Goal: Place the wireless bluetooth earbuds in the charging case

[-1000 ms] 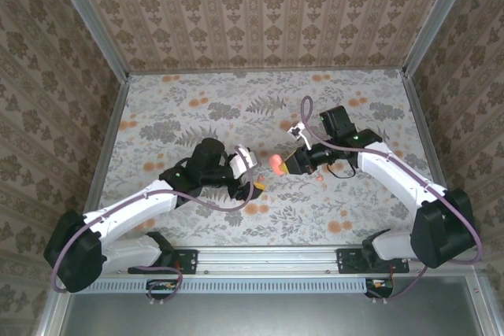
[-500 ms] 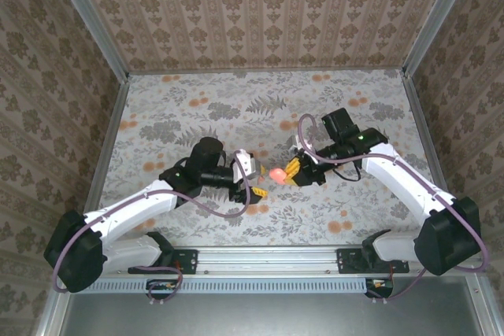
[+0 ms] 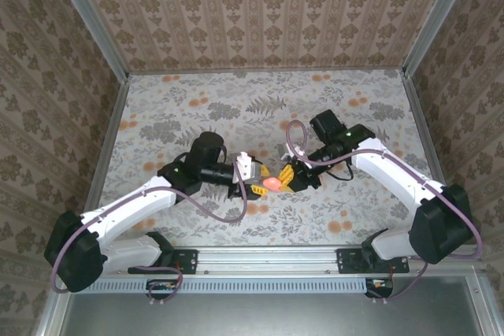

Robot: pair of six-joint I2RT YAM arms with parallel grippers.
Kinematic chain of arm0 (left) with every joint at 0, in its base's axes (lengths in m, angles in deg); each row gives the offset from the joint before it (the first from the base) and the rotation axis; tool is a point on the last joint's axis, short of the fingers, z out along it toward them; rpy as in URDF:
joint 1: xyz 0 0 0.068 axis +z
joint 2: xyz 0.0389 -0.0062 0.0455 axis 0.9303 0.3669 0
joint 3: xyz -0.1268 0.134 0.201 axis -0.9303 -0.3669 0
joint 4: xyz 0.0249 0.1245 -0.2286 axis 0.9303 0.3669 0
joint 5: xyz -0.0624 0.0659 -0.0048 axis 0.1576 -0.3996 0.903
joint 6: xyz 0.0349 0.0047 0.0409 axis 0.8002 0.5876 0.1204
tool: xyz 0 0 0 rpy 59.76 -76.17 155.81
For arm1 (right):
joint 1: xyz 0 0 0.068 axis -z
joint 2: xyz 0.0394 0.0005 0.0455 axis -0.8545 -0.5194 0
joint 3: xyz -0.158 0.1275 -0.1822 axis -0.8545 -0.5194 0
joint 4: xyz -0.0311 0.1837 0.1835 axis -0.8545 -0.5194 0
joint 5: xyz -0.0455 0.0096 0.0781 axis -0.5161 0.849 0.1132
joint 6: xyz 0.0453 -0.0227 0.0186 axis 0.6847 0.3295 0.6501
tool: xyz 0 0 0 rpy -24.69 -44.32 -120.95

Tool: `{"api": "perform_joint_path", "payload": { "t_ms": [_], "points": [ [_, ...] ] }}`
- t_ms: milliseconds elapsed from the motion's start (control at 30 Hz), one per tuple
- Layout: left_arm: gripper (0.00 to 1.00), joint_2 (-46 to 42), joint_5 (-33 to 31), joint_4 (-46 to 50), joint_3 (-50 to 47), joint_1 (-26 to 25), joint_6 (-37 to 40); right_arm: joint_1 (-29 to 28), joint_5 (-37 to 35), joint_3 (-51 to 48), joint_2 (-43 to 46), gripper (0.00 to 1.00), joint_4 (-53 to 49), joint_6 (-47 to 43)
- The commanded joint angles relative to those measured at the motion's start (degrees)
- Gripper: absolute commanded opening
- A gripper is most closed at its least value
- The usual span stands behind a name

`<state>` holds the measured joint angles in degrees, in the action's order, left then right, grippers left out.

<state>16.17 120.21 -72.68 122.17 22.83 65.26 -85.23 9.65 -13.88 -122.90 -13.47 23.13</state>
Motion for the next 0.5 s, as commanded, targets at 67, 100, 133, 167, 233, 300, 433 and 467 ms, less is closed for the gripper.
{"api": "perform_joint_path", "payload": {
  "t_ms": [67,100,133,167,233,300,433,467],
  "points": [
    [0.4,2.65,5.73,5.81,3.81,-0.19,4.11,-0.9,1.66,1.94,-2.14,0.14,-2.41,-3.15],
    [0.39,3.08,6.16,6.02,4.13,-0.23,4.29,-1.03,1.7,2.17,-2.23,0.14,-2.41,-3.25],
    [0.37,3.43,6.57,6.57,4.59,-0.35,4.51,-1.07,1.72,2.22,-2.32,0.14,-2.4,-3.28],
    [0.35,3.82,6.86,7.41,5.16,-0.41,4.77,-1.18,1.72,2.29,-2.31,0.14,-2.4,-3.36],
    [0.33,4.5,7.31,9.36,5.94,-0.49,5.54,-1.16,1.69,2.43,-2.09,0.14,-2.4,-3.59],
    [0.34,4.97,7.44,10.97,6.39,-0.56,6.16,-1.16,1.57,2.38,-1.97,0.14,-2.34,-3.71],
    [0.37,5.15,7.32,12.43,6.24,-0.54,6.97,-1.18,1.35,2.44,-1.45,0.14,-2.14,-3.81],
    [0.36,5.31,7.26,12.95,6.36,-0.58,7.15,-1.16,1.4,2.5,-1.31,0.14,-2.1,-3.86]
  ]
}}
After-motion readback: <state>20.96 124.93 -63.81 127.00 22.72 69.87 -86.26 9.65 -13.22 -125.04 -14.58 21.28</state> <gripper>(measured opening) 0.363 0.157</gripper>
